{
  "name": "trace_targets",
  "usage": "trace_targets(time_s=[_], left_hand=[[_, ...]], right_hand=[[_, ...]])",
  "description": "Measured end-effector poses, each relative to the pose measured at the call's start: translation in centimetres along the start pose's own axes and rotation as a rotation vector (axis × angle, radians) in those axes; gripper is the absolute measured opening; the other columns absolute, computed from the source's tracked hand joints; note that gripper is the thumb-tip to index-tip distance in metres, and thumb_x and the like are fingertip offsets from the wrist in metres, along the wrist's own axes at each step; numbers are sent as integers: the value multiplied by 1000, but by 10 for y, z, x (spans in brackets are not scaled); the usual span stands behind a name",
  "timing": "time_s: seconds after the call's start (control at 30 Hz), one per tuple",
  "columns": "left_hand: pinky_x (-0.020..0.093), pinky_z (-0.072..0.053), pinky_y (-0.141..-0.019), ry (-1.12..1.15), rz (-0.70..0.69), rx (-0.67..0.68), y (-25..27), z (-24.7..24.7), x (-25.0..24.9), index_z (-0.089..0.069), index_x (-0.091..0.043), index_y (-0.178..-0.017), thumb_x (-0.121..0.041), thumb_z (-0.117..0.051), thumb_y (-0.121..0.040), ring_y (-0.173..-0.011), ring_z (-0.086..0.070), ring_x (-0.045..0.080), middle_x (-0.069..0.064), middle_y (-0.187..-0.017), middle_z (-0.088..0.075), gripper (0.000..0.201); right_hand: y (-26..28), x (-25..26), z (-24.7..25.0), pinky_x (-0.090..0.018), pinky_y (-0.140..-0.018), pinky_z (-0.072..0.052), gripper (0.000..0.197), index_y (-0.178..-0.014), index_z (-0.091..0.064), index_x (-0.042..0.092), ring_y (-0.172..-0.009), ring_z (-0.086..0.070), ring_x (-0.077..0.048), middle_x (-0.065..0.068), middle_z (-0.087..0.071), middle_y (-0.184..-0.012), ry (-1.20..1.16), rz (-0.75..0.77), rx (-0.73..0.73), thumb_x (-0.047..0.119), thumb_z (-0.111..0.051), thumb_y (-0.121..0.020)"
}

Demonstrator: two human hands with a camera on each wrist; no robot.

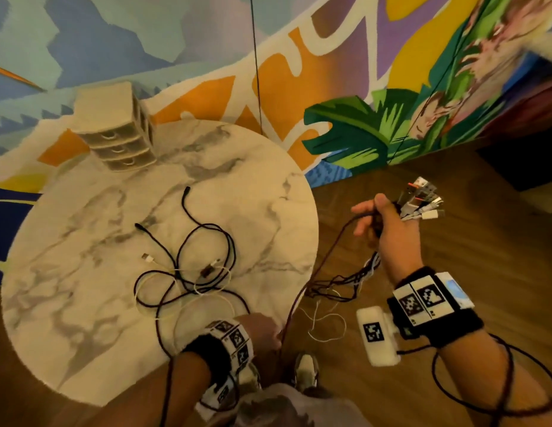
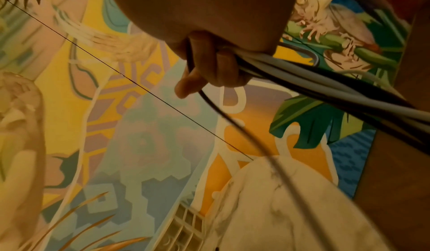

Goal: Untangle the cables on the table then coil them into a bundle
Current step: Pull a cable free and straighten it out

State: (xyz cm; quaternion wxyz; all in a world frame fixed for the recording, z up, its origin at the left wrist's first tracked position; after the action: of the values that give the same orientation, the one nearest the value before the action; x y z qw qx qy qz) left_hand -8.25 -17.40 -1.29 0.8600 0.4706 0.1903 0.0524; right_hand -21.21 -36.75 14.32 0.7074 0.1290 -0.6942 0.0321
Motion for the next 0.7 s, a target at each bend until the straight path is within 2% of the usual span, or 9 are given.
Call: trace_targets(time_s=[0.1,0.2,0.27,0.37,0.43,0.5,0.57,0.63,0.7], left_hand=[[33,-44,-87,224,-94,-274,-5,48,-29,-39,-21,-135,-49,-48,-91,-102,-57,21,10,-120,-59,52],[24,-45,-61,571,-482,-559,18,118,-92,-39,-25,-137,-45,-56,-89,-66,-57,10,0,-80,-62,55],[32,-52,-63,593,-596,-603,23,148,-122,-56,-21,-121,-41,-50,-89,-62,-62,14,0,-71,-64,39],[40,-54,-70,516,-494,-678,6,170,-123,-64,-19,-85,-37,-43,-91,-61,-63,18,-3,-59,-62,28],[42,-53,-78,403,-306,-604,-17,165,-109,-62,-14,-84,-29,-45,-92,-73,-65,27,6,-70,-67,25],[37,-52,-81,314,-121,-469,-35,149,-92,-59,-11,-105,-31,-46,-94,-88,-65,30,12,-95,-69,26],[35,-47,-87,264,-10,-398,-42,137,-76,-47,-14,-129,-39,-47,-93,-107,-59,31,13,-121,-61,44],[35,-42,-93,267,-45,-470,-35,141,-79,-43,-15,-134,-37,-52,-92,-115,-54,28,12,-131,-54,49],[33,-44,-90,379,-306,-635,-18,155,-104,-52,-12,-121,-28,-64,-86,-103,-54,19,9,-121,-56,40]], right_hand=[[12,-6,14,-18,-37,-23,46,-76,-67,8,-36,-32,-10,-4,-54,-46,48,-60,73,30,-37,-102],[25,-6,17,-16,-36,-25,45,-75,-68,6,-33,-32,-10,-6,-54,-44,24,-102,131,28,-38,-101],[27,-1,24,-15,-34,-25,47,-75,-70,7,-30,-33,-9,-9,-52,-43,-6,-107,123,29,-38,-101],[19,5,49,-16,-33,-24,50,-74,-72,11,-28,-32,-10,-9,-51,-41,57,-82,44,37,-37,-101],[15,5,66,-18,-34,-25,54,-80,-71,1,-30,-33,-11,-7,-51,-40,121,-71,0,38,-37,-101],[13,4,78,-19,-37,-26,55,-78,-69,-3,-33,-33,-12,-7,-50,-41,116,-68,-28,36,-37,-101],[13,3,82,-20,-38,-27,55,-78,-68,-5,-35,-34,-14,-8,-51,-43,83,-65,-37,35,-37,-101],[13,3,82,-19,-37,-29,55,-77,-66,-6,-35,-36,-13,-9,-54,-45,63,-53,-26,33,-36,-102],[14,2,76,-20,-41,-36,53,-74,-66,-1,-38,-45,-14,-8,-60,-51,44,-42,2,33,-36,-102]])
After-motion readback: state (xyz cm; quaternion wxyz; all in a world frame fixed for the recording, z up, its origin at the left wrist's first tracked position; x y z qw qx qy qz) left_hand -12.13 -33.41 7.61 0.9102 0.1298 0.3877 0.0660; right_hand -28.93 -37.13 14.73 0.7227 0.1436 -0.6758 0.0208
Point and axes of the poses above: each hand's wrist, its own y-axis away from the middle knuckle, its own z-axis out of the back of the hand, x = y × z, the point moved 6 cm from there along -y, towards the middle knuckle
